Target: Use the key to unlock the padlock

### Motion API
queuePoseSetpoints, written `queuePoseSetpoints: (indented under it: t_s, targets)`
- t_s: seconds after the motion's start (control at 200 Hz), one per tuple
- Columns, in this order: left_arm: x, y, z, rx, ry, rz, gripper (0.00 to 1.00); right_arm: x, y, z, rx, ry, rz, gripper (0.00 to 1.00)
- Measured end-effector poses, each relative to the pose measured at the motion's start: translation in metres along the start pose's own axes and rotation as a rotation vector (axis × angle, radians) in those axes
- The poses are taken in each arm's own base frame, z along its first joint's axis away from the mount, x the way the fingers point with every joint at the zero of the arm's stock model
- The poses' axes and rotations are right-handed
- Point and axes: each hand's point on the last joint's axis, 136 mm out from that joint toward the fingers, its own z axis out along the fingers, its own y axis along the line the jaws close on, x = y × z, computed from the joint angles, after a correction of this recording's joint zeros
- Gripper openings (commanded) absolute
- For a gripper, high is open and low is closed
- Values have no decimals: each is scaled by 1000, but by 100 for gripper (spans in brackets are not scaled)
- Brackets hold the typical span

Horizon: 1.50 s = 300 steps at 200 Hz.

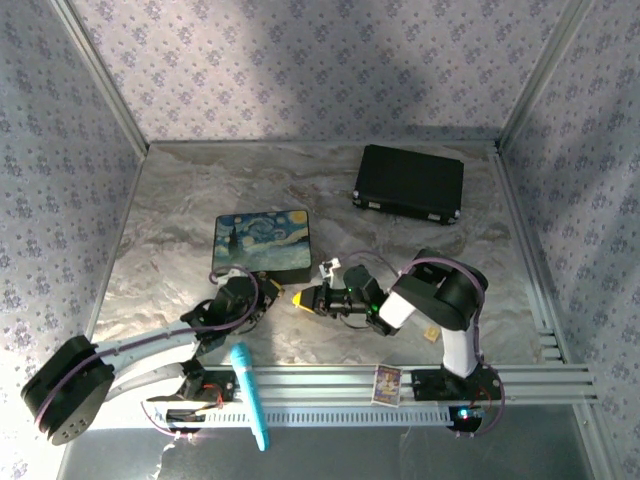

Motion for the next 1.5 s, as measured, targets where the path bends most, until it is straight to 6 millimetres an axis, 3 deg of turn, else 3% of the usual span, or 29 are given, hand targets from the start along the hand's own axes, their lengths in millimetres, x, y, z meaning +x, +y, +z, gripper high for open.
queuePoseSetpoints:
  t_s: [1.124,1.499]
  targets:
    - [-3,2,0,10,-10,-32,0,-10,0,9,-51,7,41,0]
    - [-4,-7,-3,56,-10,-72,0,-15,3,6,-72,16,42,0]
